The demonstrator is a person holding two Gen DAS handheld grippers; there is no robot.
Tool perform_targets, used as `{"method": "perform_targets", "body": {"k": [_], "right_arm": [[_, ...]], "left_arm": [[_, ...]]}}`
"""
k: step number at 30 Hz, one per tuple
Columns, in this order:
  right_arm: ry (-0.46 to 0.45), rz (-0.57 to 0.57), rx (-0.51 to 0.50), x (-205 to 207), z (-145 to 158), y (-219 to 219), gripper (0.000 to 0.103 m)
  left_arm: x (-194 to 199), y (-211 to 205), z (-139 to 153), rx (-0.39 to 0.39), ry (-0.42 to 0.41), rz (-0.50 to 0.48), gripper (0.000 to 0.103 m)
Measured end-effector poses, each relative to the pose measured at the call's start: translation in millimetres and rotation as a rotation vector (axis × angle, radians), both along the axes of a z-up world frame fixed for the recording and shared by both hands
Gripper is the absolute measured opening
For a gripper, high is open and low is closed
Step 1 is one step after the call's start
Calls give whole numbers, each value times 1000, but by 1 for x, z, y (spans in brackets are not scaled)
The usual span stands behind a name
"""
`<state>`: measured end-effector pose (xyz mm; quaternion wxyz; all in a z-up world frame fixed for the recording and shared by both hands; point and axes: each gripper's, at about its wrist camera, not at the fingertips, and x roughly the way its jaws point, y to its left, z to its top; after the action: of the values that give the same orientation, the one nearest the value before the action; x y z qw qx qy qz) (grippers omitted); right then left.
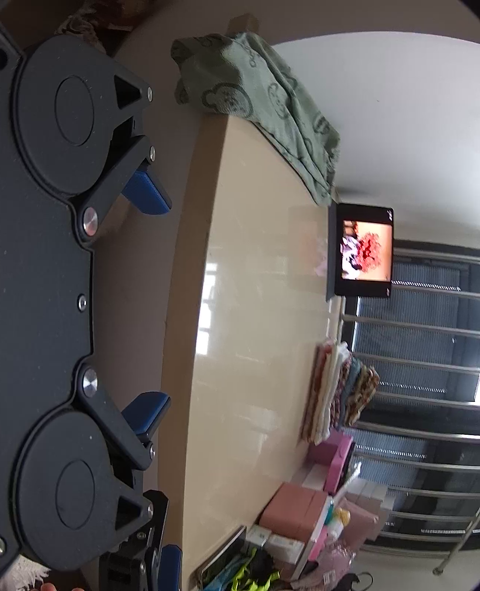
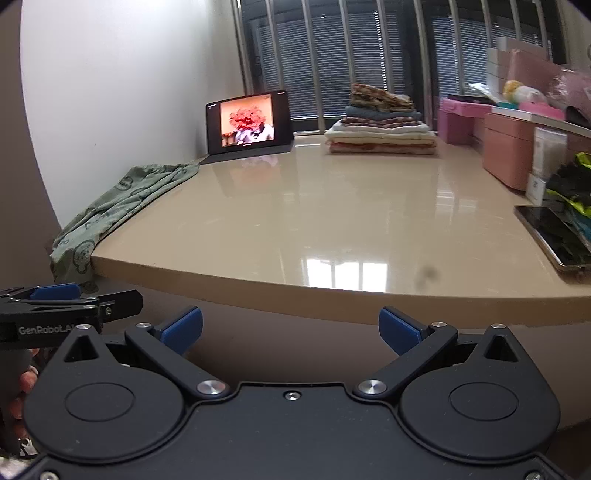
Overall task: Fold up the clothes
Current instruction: 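Move both grippers toward the crumpled green bear-print pants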
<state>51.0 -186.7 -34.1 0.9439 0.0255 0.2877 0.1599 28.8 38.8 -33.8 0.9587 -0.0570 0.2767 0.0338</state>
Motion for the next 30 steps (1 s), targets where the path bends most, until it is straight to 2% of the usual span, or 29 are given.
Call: {"method": "perform_targets", "body": {"k": [7,19,30], "right_arm": [[15,67,-29,16,-6,18,103],[-17,213,-129,47,-16,74,103],[-18,326,-147,78,-17,129,103]], "left_arm": [[10,13,-9,-22,36,26,103],[21,44,-21,-2,52,112,103],[25,95,-29,-67,49,216,103]]}}
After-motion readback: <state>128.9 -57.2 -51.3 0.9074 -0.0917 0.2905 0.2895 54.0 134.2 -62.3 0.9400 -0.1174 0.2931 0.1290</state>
